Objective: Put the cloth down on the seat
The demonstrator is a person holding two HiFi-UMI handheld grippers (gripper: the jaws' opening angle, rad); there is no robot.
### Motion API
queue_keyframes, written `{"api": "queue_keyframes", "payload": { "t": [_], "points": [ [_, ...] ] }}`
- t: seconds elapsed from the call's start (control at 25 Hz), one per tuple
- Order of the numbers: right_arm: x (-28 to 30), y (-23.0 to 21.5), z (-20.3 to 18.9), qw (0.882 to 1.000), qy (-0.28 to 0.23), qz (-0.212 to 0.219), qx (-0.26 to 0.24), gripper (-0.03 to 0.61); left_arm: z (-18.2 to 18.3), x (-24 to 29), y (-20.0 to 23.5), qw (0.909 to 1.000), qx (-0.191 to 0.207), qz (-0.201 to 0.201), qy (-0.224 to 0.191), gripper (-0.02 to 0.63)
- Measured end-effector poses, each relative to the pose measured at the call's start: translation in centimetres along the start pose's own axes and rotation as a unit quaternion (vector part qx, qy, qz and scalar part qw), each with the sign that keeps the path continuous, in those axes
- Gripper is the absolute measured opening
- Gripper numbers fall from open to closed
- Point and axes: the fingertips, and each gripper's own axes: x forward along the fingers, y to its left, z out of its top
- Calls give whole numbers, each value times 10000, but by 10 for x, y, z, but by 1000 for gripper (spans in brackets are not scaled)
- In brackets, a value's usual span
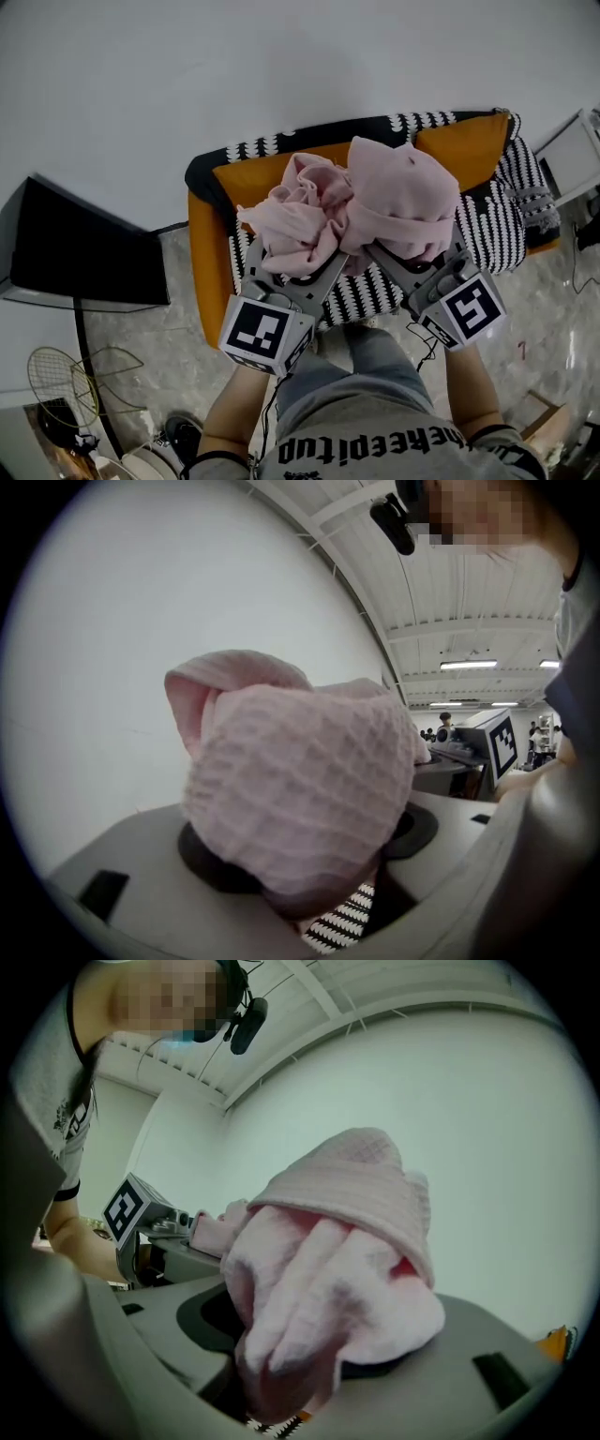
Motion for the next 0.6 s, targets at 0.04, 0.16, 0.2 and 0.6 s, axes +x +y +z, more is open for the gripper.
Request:
{"api": "queue_keyframes", "payload": {
  "t": [0.04, 0.16, 0.2, 0.6],
  "points": [
    [3, -4, -2, 10000, 6, 87, 9, 291, -1, 3, 1, 10000, -20, 86, 18, 331],
    [11, -11, -9, 9994, 25, 354, 56, 293, -7, 10, 6, 9993, -88, 356, 77, 331],
    [13, -13, -11, 9991, 29, 414, 72, 293, -10, 11, 7, 9990, -106, 418, 94, 331],
    [37, -26, -59, 9904, 366, 1303, 287, 293, -56, 27, 19, 9906, -498, 1182, 468, 331]
  ]
}}
